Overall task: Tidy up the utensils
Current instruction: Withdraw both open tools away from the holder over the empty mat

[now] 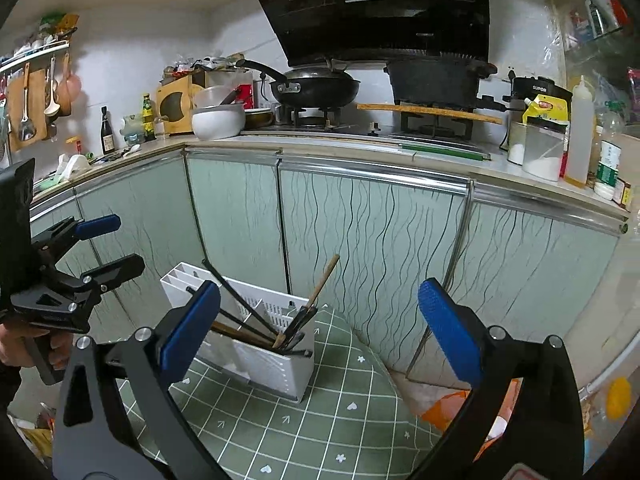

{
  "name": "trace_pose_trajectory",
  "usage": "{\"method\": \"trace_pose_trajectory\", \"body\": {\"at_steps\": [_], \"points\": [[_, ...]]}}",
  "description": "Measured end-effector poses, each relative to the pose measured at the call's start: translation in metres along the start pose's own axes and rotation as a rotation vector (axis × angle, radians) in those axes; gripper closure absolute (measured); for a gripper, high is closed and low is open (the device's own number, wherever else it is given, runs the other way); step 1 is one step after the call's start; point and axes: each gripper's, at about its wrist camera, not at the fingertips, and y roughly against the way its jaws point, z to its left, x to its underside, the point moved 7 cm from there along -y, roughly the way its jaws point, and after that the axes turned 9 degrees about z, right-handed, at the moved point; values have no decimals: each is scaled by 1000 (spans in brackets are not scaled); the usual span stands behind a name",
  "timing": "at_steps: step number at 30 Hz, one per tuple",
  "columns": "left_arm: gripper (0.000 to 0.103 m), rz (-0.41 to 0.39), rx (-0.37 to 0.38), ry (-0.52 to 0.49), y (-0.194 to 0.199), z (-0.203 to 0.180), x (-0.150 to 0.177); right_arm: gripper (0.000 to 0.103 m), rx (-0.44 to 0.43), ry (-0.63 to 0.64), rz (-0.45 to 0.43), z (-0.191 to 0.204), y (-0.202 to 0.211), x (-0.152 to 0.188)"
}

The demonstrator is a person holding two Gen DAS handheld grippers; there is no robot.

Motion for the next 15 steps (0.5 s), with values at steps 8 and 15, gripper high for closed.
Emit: {"method": "trace_pose_trajectory", "body": {"at_steps": [8,15], "points": [[4,14,-46,17,28,2,30,8,55,22,-1,15,25,33],[4,15,-89,32,54,4,78,8,70,24,12,30,46,88]]}}
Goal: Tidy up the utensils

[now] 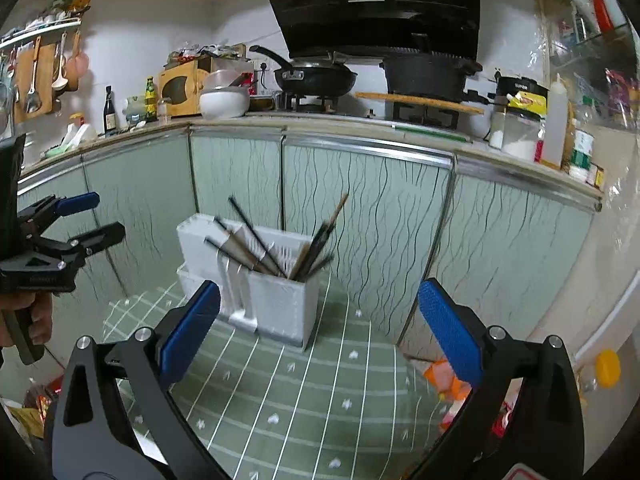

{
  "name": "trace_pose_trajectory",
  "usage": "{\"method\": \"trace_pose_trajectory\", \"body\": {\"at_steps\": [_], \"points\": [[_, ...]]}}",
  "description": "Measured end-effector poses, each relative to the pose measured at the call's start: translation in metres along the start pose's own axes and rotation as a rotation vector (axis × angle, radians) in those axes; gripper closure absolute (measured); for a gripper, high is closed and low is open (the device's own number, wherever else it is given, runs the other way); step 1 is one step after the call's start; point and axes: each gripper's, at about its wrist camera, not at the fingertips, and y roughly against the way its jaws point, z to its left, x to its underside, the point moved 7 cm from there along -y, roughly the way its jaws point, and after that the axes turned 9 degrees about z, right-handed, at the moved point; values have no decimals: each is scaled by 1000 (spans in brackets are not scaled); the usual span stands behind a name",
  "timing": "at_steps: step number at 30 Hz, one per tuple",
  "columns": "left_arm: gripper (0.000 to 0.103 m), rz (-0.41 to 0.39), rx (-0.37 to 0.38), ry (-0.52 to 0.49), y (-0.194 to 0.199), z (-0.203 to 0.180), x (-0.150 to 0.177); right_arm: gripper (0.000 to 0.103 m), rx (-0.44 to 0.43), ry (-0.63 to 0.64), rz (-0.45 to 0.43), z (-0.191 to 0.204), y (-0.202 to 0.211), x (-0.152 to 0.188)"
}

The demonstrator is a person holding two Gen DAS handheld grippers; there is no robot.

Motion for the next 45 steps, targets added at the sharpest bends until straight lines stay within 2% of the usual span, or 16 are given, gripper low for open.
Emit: {"method": "trace_pose_trajectory", "body": {"at_steps": [6,12,18,24,29,35,45], "points": [[4,6,-23,46,20,3,50,8,42,1,15,12,8,49],[4,0,-59,43,36,0,91,8,75,8,44,24,10,99],[4,34,-75,73,41,-2,132,8,73,-4,83,35,10,143],[4,111,-54,142,39,-1,174,8,81,-11,88,41,16,166],[4,142,-53,167,38,-5,203,8,79,-30,93,42,17,181],[4,135,-73,143,42,-14,218,8,75,-43,118,46,10,197],[4,129,-93,120,45,-18,211,8,92,-33,137,51,7,200]]}}
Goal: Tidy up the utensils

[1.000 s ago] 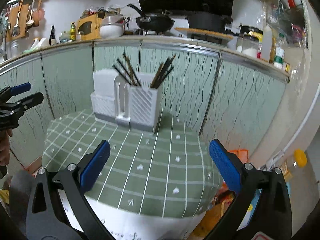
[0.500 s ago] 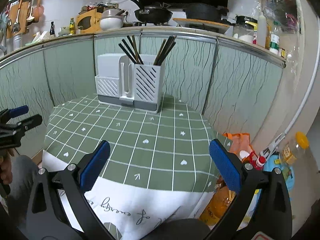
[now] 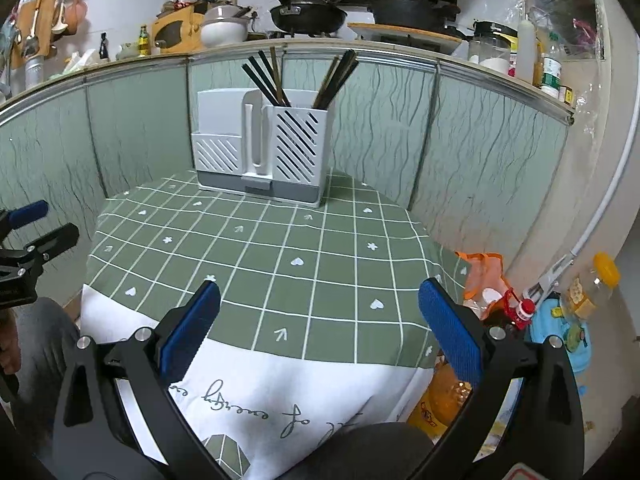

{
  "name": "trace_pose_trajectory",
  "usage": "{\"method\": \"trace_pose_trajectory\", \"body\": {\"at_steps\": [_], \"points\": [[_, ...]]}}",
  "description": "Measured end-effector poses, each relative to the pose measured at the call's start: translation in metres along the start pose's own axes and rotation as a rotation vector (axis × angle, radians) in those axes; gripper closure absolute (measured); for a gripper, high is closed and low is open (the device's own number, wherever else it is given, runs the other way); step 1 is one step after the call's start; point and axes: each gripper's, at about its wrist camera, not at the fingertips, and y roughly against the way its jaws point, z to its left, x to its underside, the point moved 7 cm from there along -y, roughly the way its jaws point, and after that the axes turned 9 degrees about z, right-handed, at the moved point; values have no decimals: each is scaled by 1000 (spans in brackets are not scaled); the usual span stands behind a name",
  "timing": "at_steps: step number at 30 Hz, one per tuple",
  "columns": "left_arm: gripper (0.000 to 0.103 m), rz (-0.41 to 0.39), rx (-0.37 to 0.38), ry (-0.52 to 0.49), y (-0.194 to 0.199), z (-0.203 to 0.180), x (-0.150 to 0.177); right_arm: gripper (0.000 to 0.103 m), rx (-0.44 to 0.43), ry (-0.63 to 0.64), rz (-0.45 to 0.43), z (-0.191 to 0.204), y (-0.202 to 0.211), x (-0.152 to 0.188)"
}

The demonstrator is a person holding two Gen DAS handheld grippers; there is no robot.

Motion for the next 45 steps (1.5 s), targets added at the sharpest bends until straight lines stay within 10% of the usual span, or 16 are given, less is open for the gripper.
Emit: {"method": "trace_pose_trajectory", "body": {"at_steps": [45], "points": [[4,-7,-41,-10,17,-6,-10,8,-9,-52,-49,-5,33,-15]]}}
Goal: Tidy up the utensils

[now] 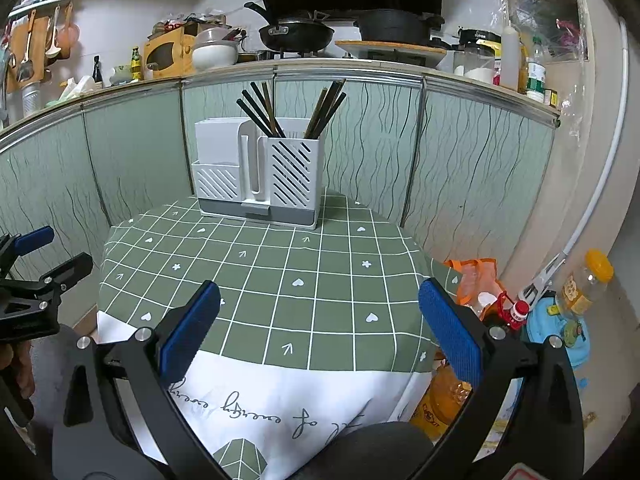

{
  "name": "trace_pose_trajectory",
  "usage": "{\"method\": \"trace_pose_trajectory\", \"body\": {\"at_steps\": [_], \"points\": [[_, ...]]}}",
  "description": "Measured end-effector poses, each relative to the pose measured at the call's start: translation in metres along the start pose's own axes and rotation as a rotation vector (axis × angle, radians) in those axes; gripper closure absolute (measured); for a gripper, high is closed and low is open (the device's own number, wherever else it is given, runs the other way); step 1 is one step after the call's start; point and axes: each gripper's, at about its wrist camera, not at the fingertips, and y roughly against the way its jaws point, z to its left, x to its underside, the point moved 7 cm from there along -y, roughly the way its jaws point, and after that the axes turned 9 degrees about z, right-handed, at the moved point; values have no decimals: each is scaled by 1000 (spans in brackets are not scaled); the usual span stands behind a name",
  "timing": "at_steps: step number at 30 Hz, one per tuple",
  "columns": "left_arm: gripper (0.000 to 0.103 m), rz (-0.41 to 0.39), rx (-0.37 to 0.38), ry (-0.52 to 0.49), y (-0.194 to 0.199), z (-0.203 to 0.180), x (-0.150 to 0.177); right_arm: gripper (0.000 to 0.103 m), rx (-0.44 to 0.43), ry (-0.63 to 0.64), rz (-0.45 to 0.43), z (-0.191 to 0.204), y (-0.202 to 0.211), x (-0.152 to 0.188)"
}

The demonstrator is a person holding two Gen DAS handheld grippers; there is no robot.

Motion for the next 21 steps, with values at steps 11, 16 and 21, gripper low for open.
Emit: {"method": "trace_pose_trajectory", "body": {"at_steps": [11,16,21], "points": [[4,-4,1,0,4,0,-1,8,19,8,0,-1,-4,1],[4,-5,5,-3,6,-1,-1,8,21,10,-2,-1,-4,2],[4,-11,9,-4,9,-2,-4,8,26,15,-6,0,-3,2]]}}
